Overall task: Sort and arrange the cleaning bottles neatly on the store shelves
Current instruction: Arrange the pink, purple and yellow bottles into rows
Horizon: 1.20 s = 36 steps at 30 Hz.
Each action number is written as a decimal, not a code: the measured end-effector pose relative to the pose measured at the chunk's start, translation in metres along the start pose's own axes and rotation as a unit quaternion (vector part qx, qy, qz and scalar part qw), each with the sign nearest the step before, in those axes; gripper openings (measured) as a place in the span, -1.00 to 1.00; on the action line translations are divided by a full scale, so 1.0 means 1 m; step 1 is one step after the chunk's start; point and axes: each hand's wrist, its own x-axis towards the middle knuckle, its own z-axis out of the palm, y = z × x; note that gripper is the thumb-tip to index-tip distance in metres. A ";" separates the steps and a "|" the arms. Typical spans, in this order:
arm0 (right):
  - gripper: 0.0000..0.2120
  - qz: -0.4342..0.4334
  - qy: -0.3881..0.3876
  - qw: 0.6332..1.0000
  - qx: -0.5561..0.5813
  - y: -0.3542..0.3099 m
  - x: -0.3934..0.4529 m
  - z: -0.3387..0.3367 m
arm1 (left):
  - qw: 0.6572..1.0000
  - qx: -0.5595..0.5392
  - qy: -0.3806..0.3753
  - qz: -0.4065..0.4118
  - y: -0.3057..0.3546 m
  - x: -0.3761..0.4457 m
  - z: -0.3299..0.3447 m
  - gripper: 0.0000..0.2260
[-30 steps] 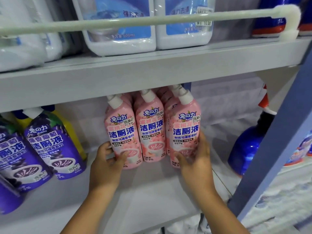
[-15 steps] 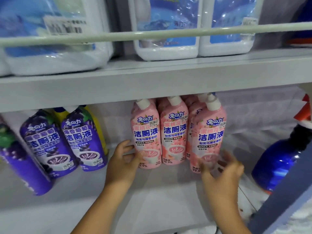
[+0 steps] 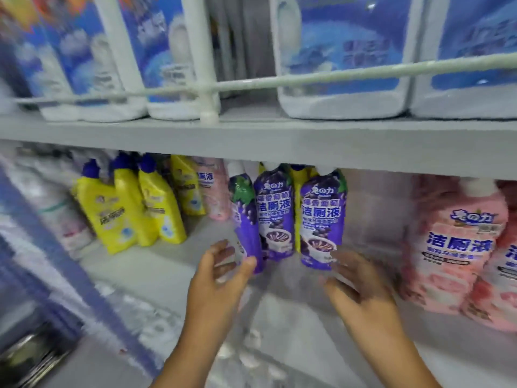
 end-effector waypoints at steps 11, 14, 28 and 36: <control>-0.62 -0.014 -0.104 0.994 -0.031 -0.011 0.024 0.176 | 0.993 0.006 0.112 0.020 -0.011 0.101 -0.153 -0.55; -0.63 -0.010 -0.089 0.995 -0.039 -0.016 0.049 0.229 | 0.993 0.012 0.115 0.031 -0.017 0.144 -0.189 -0.58; -0.49 0.008 -0.068 0.990 -0.121 0.000 0.132 0.397 | 0.995 0.085 0.019 0.054 -0.048 0.276 -0.277 -0.57; -0.65 0.009 0.018 0.986 -0.167 -0.003 0.122 0.381 | 0.997 0.060 -0.026 0.033 -0.063 0.271 -0.281 -0.78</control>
